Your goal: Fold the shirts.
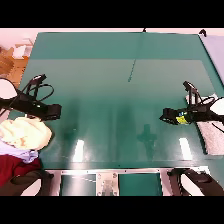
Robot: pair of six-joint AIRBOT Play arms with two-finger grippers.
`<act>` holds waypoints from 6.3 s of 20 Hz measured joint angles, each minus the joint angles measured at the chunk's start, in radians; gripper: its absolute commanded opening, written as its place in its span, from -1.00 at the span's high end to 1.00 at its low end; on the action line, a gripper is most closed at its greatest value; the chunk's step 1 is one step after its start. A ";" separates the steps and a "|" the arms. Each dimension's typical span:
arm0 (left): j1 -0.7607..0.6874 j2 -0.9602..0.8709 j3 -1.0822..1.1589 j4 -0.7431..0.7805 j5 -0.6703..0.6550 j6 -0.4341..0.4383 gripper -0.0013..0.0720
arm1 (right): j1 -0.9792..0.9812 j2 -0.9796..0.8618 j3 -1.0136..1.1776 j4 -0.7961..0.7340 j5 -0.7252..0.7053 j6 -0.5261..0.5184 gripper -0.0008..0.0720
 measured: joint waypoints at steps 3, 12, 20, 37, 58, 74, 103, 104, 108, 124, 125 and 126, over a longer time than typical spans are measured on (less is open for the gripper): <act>0.000 0.000 0.000 0.000 0.000 0.000 0.90 | 0.000 0.000 0.000 0.000 0.000 0.000 0.93; 0.000 0.000 0.000 -0.005 0.026 0.000 0.90 | 0.000 0.000 0.000 0.000 0.000 0.000 0.93; 0.105 -0.005 0.087 0.277 0.039 0.004 -1.00 | 0.000 0.000 -0.001 0.000 0.000 0.000 0.93; 0.369 -0.301 -0.001 0.440 0.109 0.020 0.90 | 0.000 0.000 -0.001 0.000 -0.015 0.000 0.93; -0.492 -0.524 0.858 -0.079 0.189 0.051 -1.00 | -0.111 -0.010 0.365 0.000 0.083 0.000 0.00; -0.261 -0.597 0.321 -0.362 0.141 0.208 -1.00 | -0.264 -0.399 0.119 0.051 -0.010 -0.069 -0.12; -0.108 -0.285 1.135 -0.494 0.084 0.214 0.90 | -0.405 -0.310 1.312 0.450 0.048 -0.215 0.93; -0.107 -0.256 1.150 -0.470 0.084 0.205 0.90 | -0.410 -0.284 1.334 0.445 0.030 -0.211 0.93; -0.106 -0.179 1.165 -0.325 0.077 0.162 0.90 | -0.422 -0.203 1.328 0.400 0.009 -0.204 0.93; -0.106 -0.458 0.309 -0.431 0.445 0.312 0.01 | -0.169 -0.616 0.546 0.398 -0.255 -0.304 0.29; -0.106 -0.478 0.298 -0.443 0.474 0.325 -0.71 | -0.167 -0.654 0.542 0.404 -0.267 -0.306 0.04; -0.104 -0.492 0.294 -0.451 0.498 0.333 -0.73 | -0.169 -0.678 0.545 0.408 -0.274 -0.307 0.00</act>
